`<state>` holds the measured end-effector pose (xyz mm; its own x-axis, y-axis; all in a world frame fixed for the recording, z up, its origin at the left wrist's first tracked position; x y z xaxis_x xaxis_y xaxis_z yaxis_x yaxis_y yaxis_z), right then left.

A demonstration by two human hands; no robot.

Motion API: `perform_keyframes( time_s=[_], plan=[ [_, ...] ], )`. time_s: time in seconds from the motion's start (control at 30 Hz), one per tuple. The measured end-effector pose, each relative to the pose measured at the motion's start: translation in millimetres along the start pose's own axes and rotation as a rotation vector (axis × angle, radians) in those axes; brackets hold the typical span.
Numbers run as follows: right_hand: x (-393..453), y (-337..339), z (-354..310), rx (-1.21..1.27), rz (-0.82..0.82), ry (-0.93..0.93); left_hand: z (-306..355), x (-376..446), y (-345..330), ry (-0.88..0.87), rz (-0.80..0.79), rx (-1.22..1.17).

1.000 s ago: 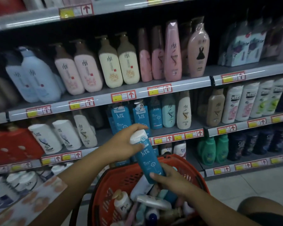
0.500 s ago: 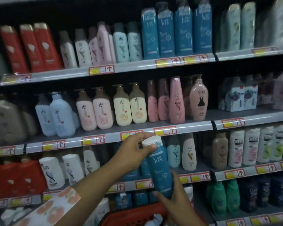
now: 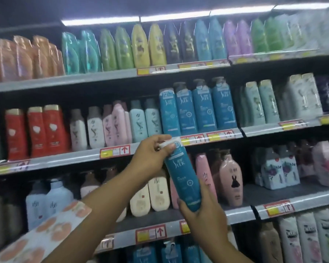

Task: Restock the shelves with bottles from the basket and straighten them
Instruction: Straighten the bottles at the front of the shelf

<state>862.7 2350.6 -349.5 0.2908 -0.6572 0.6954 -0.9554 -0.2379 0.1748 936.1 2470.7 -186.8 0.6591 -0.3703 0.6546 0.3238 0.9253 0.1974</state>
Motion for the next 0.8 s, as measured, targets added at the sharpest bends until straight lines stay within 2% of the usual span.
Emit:
perform_keyframes(
  time_s=[0.17, 0.33, 0.67, 0.8],
  plan=[
    [73, -1, -54, -0.166, 0.078, 0.172, 42, 67, 6, -0.091, 0.081, -0.04],
    [143, -11, -92, -0.263, 0.134, 0.257, 61, 122, 11, -0.087, 0.219, -0.101],
    [219, -50, -116, -0.404, 0.12, 0.219, 9, 149, -25, -0.087, 0.102, 0.091],
    [233, -59, -113, -0.404, 0.07, 0.216, -7, 159, -35, -0.016, 0.076, 0.085]
  ],
)
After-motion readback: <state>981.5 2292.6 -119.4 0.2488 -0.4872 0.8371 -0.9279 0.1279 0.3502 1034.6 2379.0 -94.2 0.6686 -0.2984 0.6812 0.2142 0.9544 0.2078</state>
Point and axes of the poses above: each hand's wrist, its own x-axis towards the middle knuckle, its own y-axis out of the back of the hand, z = x × y, the point moved 2 cm from there along x, towards the middle knuckle, and after that the axes turned 10 degrees about z, right-handed, at the moved point
